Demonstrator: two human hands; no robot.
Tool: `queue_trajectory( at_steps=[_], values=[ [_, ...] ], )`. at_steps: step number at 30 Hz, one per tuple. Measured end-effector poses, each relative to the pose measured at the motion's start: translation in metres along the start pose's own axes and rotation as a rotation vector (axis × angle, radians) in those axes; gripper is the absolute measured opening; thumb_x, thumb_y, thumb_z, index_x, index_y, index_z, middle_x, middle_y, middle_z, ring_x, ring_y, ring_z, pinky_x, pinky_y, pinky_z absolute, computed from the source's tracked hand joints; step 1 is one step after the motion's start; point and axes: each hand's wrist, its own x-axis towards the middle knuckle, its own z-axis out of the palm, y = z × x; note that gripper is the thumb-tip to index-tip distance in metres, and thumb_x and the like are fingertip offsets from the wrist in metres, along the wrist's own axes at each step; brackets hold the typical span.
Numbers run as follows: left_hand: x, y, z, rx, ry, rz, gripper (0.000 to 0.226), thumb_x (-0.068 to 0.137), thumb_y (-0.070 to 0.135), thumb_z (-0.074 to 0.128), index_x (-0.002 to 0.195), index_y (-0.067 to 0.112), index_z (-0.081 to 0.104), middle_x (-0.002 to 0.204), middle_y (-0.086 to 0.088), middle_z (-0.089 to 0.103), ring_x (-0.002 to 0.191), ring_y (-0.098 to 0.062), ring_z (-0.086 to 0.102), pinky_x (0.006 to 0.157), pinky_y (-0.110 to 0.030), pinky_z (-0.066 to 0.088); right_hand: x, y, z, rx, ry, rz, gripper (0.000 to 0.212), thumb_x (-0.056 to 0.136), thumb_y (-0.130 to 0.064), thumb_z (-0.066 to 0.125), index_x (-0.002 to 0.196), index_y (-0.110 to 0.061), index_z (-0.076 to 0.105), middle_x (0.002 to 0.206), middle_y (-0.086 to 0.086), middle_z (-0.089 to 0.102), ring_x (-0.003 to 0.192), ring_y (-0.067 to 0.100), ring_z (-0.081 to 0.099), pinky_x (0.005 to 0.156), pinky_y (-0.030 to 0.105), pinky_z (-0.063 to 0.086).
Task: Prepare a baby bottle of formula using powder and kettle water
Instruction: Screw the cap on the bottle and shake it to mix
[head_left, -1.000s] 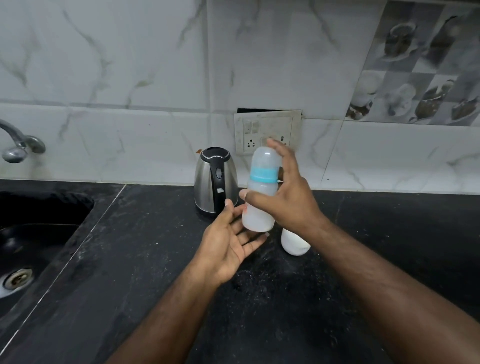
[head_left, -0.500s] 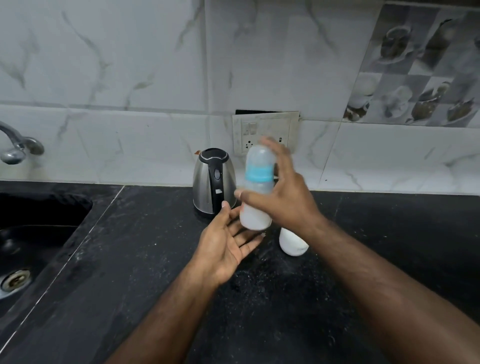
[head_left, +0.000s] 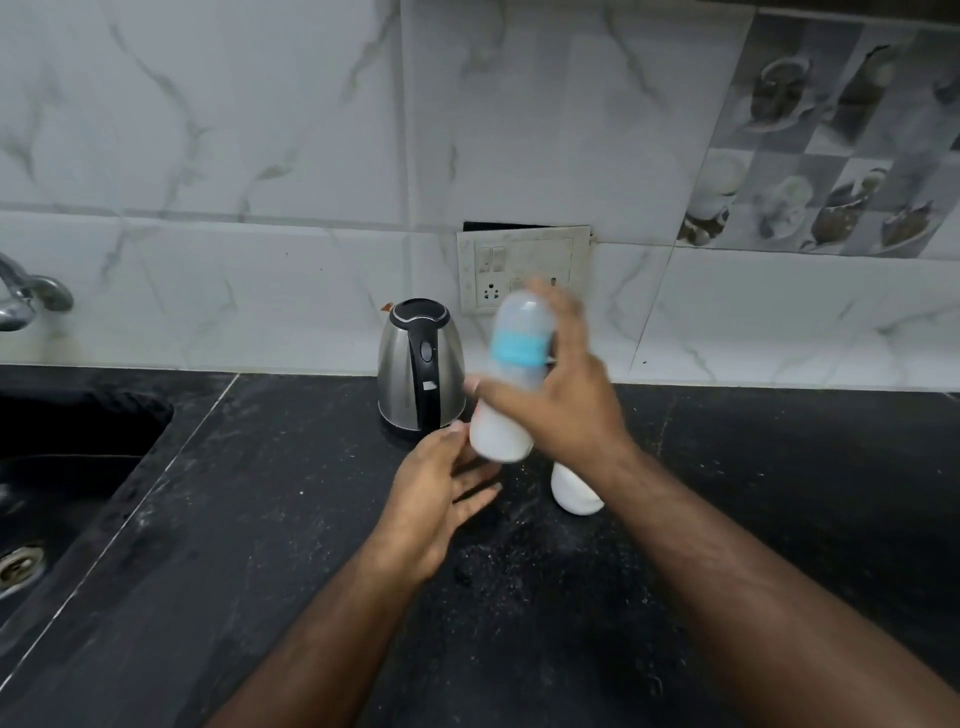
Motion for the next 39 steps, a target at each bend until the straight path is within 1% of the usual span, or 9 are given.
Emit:
queue_trajectory(
  at_steps=[6,9,12,16,23,26,30,33,39],
  values=[
    [-0.001,-0.013,-0.022,1.084,0.072,0.258,0.01,0.092,0.04,0.071,0.1,0.039,0.065,0.087,0.012,0.066,0.076,-0.001,0.061,0.066,-0.02,0.044,0.0,0.006,-0.003,-0.097,-0.023,0.034,0.098,0.07,-0.047,0.089,0.143,-0.058,0.025,0.098,-0.022,0.062,0.077,0.003,0.067,0.071,0.032,0.061],
    [-0.001,-0.015,-0.018,0.99,0.053,0.271,0.018,0.083,0.05,0.075,0.096,0.041,0.066,0.083,0.014,0.063,0.071,0.0,0.057,0.068,-0.022,0.047,0.01,0.007,-0.008,0.065,0.146,0.08,0.097,0.071,-0.044,0.089,0.143,-0.055,0.025,0.101,-0.024,0.063,0.079,0.007,0.07,0.074,0.037,0.063],
    [-0.001,-0.014,-0.014,0.952,0.036,0.29,0.019,0.081,0.053,0.076,0.091,0.039,0.067,0.073,0.017,0.057,0.06,0.004,0.051,0.064,-0.023,0.046,0.006,0.003,-0.005,-0.135,-0.083,0.023,0.095,0.072,-0.045,0.088,0.142,-0.056,0.025,0.1,-0.013,0.066,0.081,0.013,0.07,0.077,0.044,0.062],
    [0.005,-0.015,-0.017,0.883,0.061,0.276,0.01,0.088,0.042,0.076,0.092,0.035,0.069,0.071,0.015,0.056,0.057,0.006,0.051,0.064,-0.022,0.047,0.015,0.004,-0.011,0.058,0.195,0.017,0.097,0.068,-0.049,0.086,0.144,-0.056,0.025,0.109,-0.04,0.058,0.084,-0.002,0.068,0.07,0.021,0.06],
    [0.01,-0.02,-0.02,0.854,0.033,0.251,0.013,0.09,0.036,0.076,0.099,0.036,0.067,0.064,0.021,0.059,0.057,0.006,0.053,0.067,-0.023,0.046,0.01,0.009,-0.009,0.033,0.133,0.045,0.096,0.066,-0.05,0.087,0.139,-0.063,0.026,0.107,-0.043,0.059,0.083,0.0,0.069,0.073,0.036,0.063],
    [0.011,-0.02,-0.018,0.833,0.014,0.251,0.014,0.089,0.035,0.076,0.099,0.035,0.066,0.063,0.022,0.058,0.056,0.005,0.052,0.065,-0.025,0.046,0.006,0.005,-0.007,-0.121,-0.106,0.025,0.098,0.067,-0.051,0.089,0.141,-0.061,0.026,0.1,-0.019,0.067,0.079,0.006,0.069,0.077,0.042,0.062],
    [0.01,-0.018,-0.015,0.793,0.007,0.248,0.023,0.087,0.037,0.078,0.106,0.037,0.065,0.072,0.021,0.066,0.062,0.005,0.058,0.072,-0.029,0.052,0.01,0.01,-0.008,0.021,0.088,0.071,0.096,0.062,-0.056,0.086,0.136,-0.068,0.025,0.101,-0.032,0.064,0.079,0.0,0.068,0.071,0.033,0.063],
    [0.004,-0.016,-0.009,0.721,-0.034,0.238,0.037,0.076,0.042,0.08,0.108,0.034,0.065,0.087,0.008,0.072,0.075,-0.01,0.064,0.078,-0.037,0.057,0.005,0.005,-0.005,-0.09,-0.145,0.055,0.098,0.065,-0.054,0.088,0.14,-0.064,0.026,0.097,-0.022,0.066,0.078,0.004,0.068,0.075,0.038,0.062],
    [-0.006,-0.009,0.004,0.534,-0.136,0.251,0.061,0.075,0.058,0.084,0.121,0.025,0.062,0.089,0.009,0.076,0.074,-0.006,0.066,0.07,-0.022,0.056,0.009,-0.001,-0.003,-0.019,-0.056,0.101,0.104,0.061,-0.066,0.086,0.143,-0.063,0.021,0.102,-0.024,0.062,0.083,0.001,0.067,0.074,0.024,0.058]
  ],
)
